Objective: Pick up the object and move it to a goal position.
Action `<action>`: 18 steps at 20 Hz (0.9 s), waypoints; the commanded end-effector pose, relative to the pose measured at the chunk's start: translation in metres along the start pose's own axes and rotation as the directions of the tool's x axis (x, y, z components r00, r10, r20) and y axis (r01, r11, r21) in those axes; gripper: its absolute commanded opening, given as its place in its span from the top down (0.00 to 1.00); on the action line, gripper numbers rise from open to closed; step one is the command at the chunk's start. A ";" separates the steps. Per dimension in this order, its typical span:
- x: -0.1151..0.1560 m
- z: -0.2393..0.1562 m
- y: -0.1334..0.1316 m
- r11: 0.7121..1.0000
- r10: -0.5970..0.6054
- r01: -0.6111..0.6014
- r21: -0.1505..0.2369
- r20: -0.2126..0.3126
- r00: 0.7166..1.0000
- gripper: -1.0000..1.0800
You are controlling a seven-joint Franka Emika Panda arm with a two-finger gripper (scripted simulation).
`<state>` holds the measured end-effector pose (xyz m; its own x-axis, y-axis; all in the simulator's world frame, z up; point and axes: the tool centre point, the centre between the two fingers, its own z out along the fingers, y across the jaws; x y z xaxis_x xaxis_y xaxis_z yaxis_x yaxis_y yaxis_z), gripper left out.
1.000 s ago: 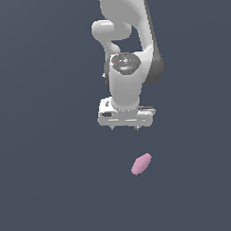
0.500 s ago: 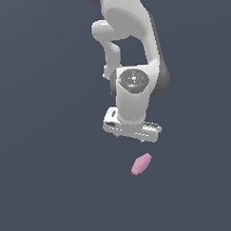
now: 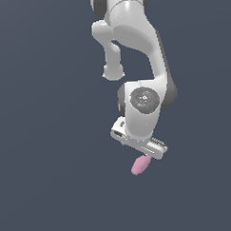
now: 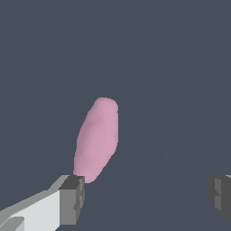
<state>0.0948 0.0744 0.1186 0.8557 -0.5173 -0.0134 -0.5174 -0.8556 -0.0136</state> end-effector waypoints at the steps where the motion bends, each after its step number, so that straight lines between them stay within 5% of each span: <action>1: 0.004 0.008 -0.009 0.998 0.060 -0.060 -0.002 -0.002 0.998 0.04; 18: 0.011 0.043 -0.043 0.959 0.283 -0.283 -0.009 -0.016 0.959 0.04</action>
<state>0.1257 0.1057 0.0769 0.6811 -0.7322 -0.0014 -0.7322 -0.6811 -0.0001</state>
